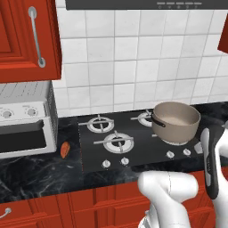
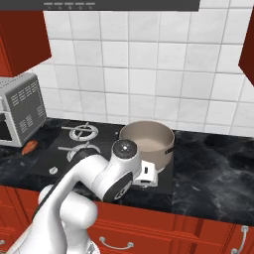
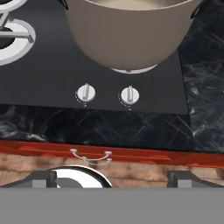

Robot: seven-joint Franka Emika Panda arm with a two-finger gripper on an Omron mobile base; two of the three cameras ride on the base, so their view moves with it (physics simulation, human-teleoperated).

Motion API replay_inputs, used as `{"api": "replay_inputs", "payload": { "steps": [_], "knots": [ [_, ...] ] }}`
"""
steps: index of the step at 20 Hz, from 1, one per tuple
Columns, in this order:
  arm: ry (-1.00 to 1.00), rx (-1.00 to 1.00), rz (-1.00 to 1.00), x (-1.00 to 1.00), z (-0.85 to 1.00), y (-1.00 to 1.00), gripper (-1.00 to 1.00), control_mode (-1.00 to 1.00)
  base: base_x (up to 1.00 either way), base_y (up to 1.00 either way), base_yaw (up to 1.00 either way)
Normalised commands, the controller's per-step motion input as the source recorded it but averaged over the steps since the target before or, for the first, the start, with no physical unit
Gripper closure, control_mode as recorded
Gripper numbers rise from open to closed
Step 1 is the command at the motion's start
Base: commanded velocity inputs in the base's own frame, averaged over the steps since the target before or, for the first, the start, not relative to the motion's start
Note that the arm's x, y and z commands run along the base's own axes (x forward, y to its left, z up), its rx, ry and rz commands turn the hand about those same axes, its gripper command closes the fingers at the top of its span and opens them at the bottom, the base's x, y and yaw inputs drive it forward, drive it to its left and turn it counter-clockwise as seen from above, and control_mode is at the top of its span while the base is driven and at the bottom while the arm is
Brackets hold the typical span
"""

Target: Turn on the burner for the pot on the stove. Wait thirty seconds for the pot to heat up. Then add the sweet potato to the pot.

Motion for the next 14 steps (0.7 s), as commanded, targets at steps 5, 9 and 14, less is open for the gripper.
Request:
{"api": "replay_inputs", "payload": {
  "steps": [5, 9, 14],
  "knots": [
    [0.00, 0.00, 0.01, 0.21, -0.08, 0.00, -1.00, -1.00, 0.00, 0.00, 0.00],
    [0.00, 0.00, 0.00, 0.17, -0.06, 0.00, -1.00, -1.00, 0.00, 0.00, 0.00],
    [0.00, 0.00, 0.00, 0.12, -0.13, -0.02, -1.00, -1.00, 0.00, 0.00, 0.00]
  ]
}}
